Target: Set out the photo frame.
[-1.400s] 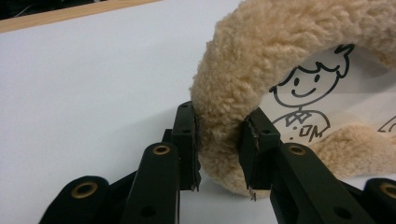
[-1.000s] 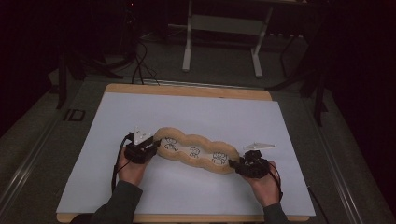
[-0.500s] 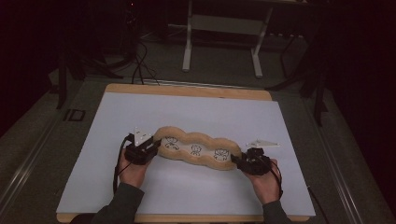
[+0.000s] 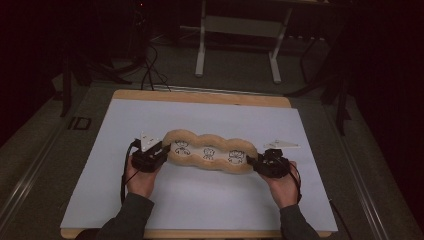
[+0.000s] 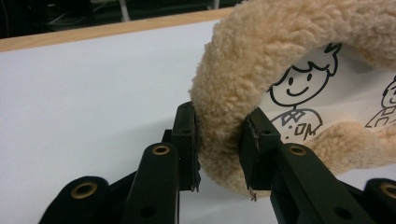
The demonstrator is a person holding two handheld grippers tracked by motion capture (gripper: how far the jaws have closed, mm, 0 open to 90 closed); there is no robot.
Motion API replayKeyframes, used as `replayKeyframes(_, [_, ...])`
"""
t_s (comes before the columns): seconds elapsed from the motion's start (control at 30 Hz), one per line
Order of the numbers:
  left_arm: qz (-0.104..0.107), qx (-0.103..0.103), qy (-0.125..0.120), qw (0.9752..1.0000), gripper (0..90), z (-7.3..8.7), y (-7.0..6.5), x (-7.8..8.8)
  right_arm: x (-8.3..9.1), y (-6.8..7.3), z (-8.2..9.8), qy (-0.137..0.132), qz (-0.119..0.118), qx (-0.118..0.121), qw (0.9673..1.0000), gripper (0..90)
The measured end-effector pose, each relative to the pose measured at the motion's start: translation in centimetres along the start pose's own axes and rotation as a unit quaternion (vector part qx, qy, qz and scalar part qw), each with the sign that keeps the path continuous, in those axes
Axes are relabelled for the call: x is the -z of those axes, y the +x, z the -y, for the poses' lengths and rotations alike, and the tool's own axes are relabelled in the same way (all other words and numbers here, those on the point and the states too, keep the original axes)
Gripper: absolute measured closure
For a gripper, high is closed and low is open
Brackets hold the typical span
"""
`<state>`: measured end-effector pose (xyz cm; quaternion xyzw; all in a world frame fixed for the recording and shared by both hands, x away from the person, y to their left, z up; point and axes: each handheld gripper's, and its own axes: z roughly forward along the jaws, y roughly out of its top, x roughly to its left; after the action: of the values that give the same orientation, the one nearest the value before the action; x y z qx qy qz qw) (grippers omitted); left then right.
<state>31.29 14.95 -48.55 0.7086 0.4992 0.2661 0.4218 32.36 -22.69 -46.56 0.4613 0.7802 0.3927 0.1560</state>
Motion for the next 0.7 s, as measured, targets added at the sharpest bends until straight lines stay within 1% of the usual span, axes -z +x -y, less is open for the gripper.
replayKeyframes(0.13, [-0.002, 0.009, -0.003, 1.0000, 70.8, 0.0, 0.1, 0.3, 0.0, 0.0, -0.5, -0.005, -0.001, 0.004, 1.0000, 64.9])
replayKeyframes(0.17, [-0.006, 0.012, -0.003, 0.9999, 70.8, 0.0, 0.2, 0.3, -0.2, 0.0, -0.8, -0.006, -0.002, 0.007, 1.0000, 64.9])
replayKeyframes(0.2, [-0.006, 0.012, -0.003, 0.9999, 70.8, 0.0, 0.2, 0.3, -0.2, 0.0, -0.8, -0.006, -0.002, 0.007, 1.0000, 64.9])
replayKeyframes(0.3, [-0.013, 0.016, -0.002, 0.9998, 70.8, 0.1, 0.2, 0.2, -0.8, -0.2, -1.1, -0.004, -0.001, 0.009, 0.9999, 64.7])
replayKeyframes(0.37, [-0.014, 0.019, -0.002, 0.9997, 70.8, 0.2, 0.3, 0.0, -1.1, -0.2, -1.2, -0.003, -0.001, 0.009, 1.0000, 64.7])
replayKeyframes(0.57, [-0.019, 0.019, 0.000, 0.9997, 70.8, 0.5, 0.4, -0.4, -1.7, -0.5, -1.1, -0.003, -0.002, 0.009, 1.0000, 64.5])
replayKeyframes(0.7, [-0.019, 0.021, 0.003, 0.9996, 70.7, 0.8, 0.4, -0.9, -2.2, -0.7, -1.0, 0.001, 0.001, 0.008, 1.0000, 64.4])
